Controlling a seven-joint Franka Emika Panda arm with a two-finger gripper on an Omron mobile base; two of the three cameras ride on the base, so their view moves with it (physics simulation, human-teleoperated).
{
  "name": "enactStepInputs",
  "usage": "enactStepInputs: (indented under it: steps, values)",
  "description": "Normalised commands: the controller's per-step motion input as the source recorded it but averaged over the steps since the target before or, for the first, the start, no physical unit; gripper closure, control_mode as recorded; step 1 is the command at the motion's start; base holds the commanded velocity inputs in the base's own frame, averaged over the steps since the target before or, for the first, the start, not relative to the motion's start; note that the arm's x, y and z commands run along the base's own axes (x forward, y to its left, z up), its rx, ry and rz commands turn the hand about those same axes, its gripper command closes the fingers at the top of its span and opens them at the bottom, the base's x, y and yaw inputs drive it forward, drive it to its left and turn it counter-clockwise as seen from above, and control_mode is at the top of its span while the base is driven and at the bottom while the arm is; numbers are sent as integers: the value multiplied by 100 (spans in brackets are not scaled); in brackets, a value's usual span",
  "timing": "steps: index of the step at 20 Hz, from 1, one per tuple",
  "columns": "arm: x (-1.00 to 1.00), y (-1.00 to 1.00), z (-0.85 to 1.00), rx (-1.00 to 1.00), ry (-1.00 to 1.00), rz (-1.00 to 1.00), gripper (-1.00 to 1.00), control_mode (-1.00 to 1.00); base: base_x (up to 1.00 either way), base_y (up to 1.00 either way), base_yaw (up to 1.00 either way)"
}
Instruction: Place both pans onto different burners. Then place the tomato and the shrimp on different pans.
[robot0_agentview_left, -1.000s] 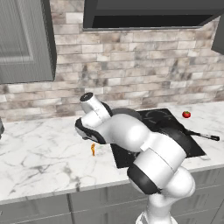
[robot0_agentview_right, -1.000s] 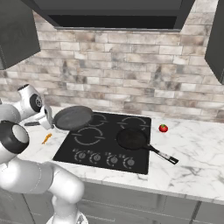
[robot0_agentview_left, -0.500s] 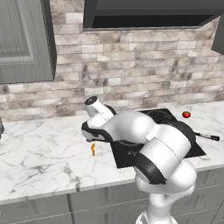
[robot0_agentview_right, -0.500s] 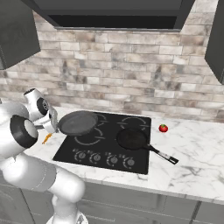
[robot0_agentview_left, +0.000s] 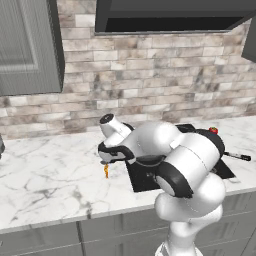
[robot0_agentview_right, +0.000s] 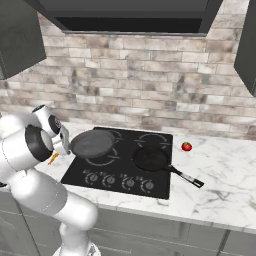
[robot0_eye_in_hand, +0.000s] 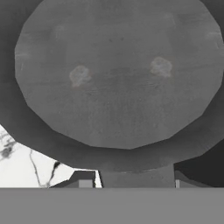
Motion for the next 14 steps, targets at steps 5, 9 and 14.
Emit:
enactStepInputs:
  steps: [5,9,14]
  values:
    - [6,-8,-18,0,2,0,100,-100,0,0,0]
    - [4,-13,-14,0,2,0,100,-100,0,0,0]
    - [3,-11,-14,-1,0,0,100,-100,0,0,0]
